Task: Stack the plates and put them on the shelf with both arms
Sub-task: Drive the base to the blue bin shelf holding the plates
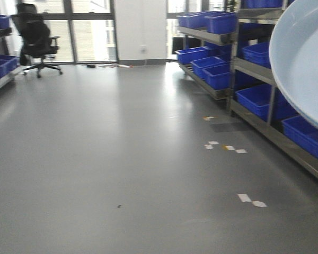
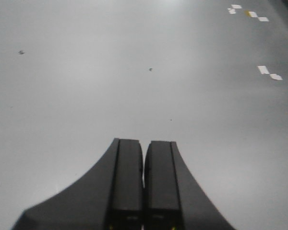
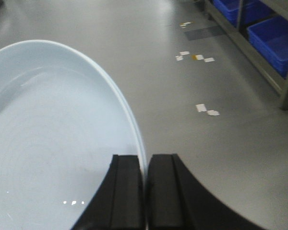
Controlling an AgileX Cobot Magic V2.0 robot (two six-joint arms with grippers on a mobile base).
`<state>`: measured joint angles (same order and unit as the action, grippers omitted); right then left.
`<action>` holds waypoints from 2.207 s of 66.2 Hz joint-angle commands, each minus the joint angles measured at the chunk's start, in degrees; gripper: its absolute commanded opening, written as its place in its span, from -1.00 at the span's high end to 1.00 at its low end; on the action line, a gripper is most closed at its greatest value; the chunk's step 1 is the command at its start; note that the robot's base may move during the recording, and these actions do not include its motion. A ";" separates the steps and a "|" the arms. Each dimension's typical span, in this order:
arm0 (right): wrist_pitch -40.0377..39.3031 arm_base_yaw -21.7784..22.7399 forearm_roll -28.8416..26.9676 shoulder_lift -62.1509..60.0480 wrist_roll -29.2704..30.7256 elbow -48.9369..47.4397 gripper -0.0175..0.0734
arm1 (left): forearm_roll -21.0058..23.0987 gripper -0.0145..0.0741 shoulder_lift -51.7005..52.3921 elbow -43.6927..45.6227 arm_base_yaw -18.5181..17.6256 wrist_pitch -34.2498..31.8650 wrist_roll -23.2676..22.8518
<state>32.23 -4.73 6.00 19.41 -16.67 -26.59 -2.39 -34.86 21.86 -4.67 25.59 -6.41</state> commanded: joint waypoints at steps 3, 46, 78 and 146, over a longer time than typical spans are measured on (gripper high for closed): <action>-5.51 0.34 0.36 0.23 0.14 -1.72 0.49 | 0.32 0.48 0.08 1.70 -0.16 -4.26 0.10; -5.43 0.34 0.36 0.61 0.14 -1.72 0.49 | 0.32 0.48 -0.15 1.70 -0.16 -4.20 0.10; -5.43 0.34 0.36 0.53 0.14 -1.72 0.49 | 0.32 0.48 -0.15 1.70 -0.16 -4.20 0.10; -5.43 0.34 0.36 0.53 0.14 -1.72 0.49 | 0.32 0.48 -0.15 1.70 -0.26 -4.20 0.10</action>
<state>32.35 -4.64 6.00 19.41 -16.67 -26.47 -2.39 -34.86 21.78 -4.67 25.59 -6.41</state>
